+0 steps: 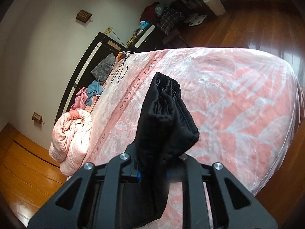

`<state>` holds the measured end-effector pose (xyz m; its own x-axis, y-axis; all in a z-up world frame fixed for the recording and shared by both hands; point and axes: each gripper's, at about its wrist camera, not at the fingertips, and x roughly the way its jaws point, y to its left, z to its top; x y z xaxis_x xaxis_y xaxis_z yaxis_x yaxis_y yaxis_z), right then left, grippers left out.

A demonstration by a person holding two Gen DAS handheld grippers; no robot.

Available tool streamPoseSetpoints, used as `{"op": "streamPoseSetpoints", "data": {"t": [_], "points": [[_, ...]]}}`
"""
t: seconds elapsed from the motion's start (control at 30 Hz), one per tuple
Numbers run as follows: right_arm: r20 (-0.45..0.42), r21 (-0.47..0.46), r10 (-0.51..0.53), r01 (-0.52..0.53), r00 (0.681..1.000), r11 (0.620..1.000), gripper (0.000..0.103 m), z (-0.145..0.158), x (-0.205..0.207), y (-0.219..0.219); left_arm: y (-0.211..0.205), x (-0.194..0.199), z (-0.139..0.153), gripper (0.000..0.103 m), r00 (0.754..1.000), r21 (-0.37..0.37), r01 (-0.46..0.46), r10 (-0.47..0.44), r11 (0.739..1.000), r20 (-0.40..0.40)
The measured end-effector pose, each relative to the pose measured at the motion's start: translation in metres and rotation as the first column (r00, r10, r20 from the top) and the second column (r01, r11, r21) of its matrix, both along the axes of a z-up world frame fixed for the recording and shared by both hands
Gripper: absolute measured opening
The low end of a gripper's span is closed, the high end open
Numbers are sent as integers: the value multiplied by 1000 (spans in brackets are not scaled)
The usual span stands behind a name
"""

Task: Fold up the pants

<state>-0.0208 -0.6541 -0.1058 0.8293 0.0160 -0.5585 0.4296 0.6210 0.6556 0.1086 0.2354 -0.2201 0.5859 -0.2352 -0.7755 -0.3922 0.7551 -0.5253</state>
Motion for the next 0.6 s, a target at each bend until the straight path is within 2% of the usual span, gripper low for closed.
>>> {"op": "streamPoseSetpoints", "data": {"t": [0.13, 0.33, 0.47, 0.6], "points": [[-12, -117, 30, -32, 999, 993, 16, 32, 10, 27, 3, 0, -2, 80, 1000, -18, 0, 0, 1000, 5], [-12, -228, 66, -67, 998, 971, 16, 66, 21, 63, 2, -2, -2, 80, 1000, -23, 5, -5, 1000, 10], [-37, -328, 88, -95, 995, 940, 16, 84, 29, 91, 2, -2, -2, 81, 1000, -27, 13, -13, 1000, 12], [-52, -385, 104, -116, 993, 916, 16, 94, 34, 110, 3, -2, -3, 81, 1000, -40, 20, -20, 999, 16]]}}
